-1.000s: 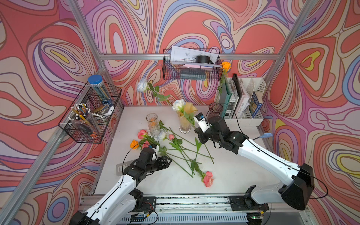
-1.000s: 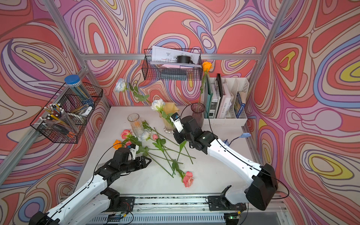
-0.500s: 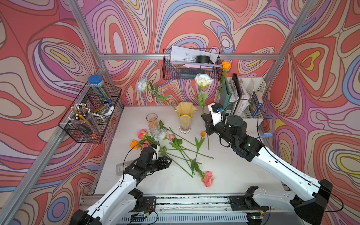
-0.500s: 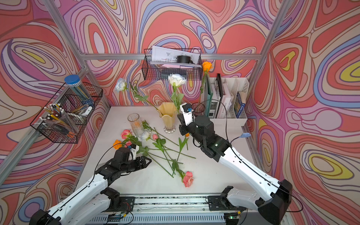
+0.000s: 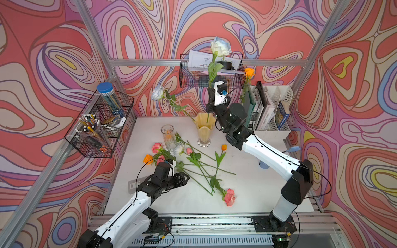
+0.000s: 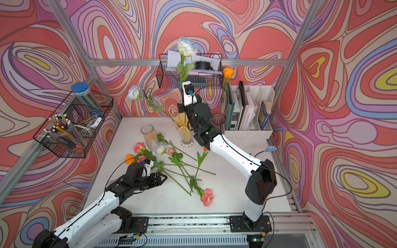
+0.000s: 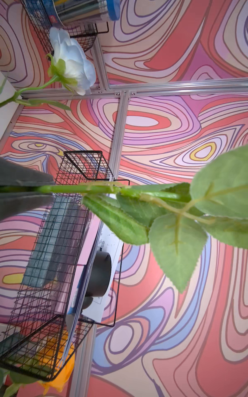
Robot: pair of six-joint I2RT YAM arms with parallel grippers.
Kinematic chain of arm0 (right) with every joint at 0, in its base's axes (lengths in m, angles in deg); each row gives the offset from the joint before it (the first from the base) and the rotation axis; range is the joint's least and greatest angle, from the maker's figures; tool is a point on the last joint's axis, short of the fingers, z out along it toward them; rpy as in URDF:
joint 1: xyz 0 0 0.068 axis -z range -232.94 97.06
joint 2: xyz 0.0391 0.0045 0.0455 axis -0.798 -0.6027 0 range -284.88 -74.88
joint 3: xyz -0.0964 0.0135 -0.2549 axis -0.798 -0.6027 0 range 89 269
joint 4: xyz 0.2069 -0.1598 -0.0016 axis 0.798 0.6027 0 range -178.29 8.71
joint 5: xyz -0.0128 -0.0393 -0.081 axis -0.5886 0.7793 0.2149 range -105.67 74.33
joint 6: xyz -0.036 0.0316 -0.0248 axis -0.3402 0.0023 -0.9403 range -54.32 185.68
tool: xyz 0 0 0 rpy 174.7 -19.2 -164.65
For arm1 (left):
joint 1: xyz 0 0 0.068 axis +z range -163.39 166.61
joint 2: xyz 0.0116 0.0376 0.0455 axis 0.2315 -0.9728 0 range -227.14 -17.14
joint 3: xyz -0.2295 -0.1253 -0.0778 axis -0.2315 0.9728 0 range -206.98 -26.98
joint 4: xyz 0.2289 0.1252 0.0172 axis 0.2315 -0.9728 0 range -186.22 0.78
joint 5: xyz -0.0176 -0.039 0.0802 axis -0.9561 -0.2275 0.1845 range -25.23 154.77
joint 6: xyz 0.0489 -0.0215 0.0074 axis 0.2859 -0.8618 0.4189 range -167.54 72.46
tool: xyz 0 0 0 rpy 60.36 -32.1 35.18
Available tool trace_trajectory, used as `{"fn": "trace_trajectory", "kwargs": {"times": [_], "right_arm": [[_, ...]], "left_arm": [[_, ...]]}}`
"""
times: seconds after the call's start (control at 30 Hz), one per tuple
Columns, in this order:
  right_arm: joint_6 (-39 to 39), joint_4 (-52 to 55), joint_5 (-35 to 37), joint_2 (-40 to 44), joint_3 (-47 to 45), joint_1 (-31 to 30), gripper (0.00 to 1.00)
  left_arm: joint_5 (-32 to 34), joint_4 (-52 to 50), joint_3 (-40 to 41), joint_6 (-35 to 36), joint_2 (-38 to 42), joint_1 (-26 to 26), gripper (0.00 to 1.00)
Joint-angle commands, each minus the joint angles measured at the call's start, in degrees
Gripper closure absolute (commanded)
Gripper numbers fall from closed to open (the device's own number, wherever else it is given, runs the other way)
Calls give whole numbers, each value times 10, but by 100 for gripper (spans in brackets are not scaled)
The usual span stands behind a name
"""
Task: Arrange the flowers in different vases according to their colors
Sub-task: Insert the flower into the vase.
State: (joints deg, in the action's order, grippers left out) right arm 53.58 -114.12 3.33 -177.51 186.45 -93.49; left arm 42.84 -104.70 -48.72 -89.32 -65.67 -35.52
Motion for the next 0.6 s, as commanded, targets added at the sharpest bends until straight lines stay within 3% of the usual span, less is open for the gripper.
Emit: {"fn": "trace_trajectory", "kwargs": {"times": [0.0, 0.23, 0.33, 0.5, 0.57], "right_arm": [[-39, -46, 21, -44, 28, 5, 100], [-15, -61, 19, -85, -10, 14, 98], [-7, -57, 23, -79, -40, 14, 77], [-4, -65, 27, -43, -86, 15, 30], [-7, -51, 30, -27, -89, 15, 24]], "left_arm": [[-4, -1, -1, 9, 1, 3, 28], [-6, -1, -2, 9, -2, 3, 28], [-7, -1, -1, 10, -5, 3, 28], [-9, 0, -2, 10, -10, 2, 28], [-9, -1, -4, 9, -11, 3, 28]]}}
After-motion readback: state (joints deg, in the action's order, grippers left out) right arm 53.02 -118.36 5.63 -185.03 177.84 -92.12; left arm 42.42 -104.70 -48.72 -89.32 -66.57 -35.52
